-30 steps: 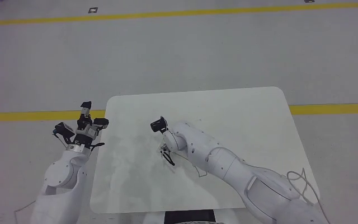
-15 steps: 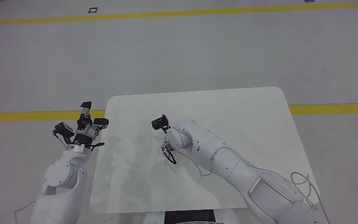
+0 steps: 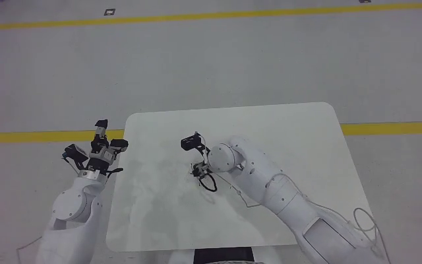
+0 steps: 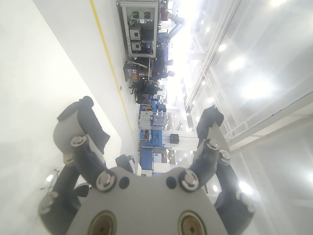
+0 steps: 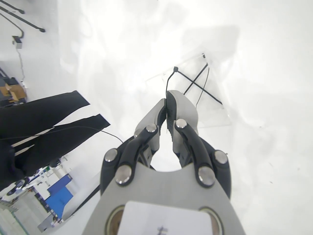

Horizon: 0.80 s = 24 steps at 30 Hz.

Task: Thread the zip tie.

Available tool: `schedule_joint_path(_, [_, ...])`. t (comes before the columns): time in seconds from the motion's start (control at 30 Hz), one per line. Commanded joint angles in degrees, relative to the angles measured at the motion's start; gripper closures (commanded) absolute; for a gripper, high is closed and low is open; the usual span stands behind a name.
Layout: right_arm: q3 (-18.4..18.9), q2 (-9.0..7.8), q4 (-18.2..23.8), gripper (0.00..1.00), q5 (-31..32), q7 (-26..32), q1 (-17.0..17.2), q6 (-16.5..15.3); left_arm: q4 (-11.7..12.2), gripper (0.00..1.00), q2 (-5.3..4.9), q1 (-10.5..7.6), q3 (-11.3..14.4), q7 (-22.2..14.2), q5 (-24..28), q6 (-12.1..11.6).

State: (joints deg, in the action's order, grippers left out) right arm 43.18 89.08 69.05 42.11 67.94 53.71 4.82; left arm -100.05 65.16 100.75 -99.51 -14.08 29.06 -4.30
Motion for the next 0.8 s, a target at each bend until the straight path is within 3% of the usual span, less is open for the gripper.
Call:
schedule_joint_path(0.0, [1.5,-0.52,1.1,1.0,-1.4,0.2,0.8,-1.4,0.0,0.0,0.0,0.0,0.0,0.0,0.0,0.0])
schedule_joint_path(0.43, [8.6,-2.22,3.4,1.0,-16.9,-1.7,4.4,-9.9,0.0,0.0,0.0,0.0,0.0,0.0,0.0,0.0])
schedule_joint_path(0.77, [9.0,-1.93,-0.6,1.0,-24.9,-4.9,3.4,-11.4,0.0,0.0,0.0,0.0,0.0,0.0,0.0,0.0])
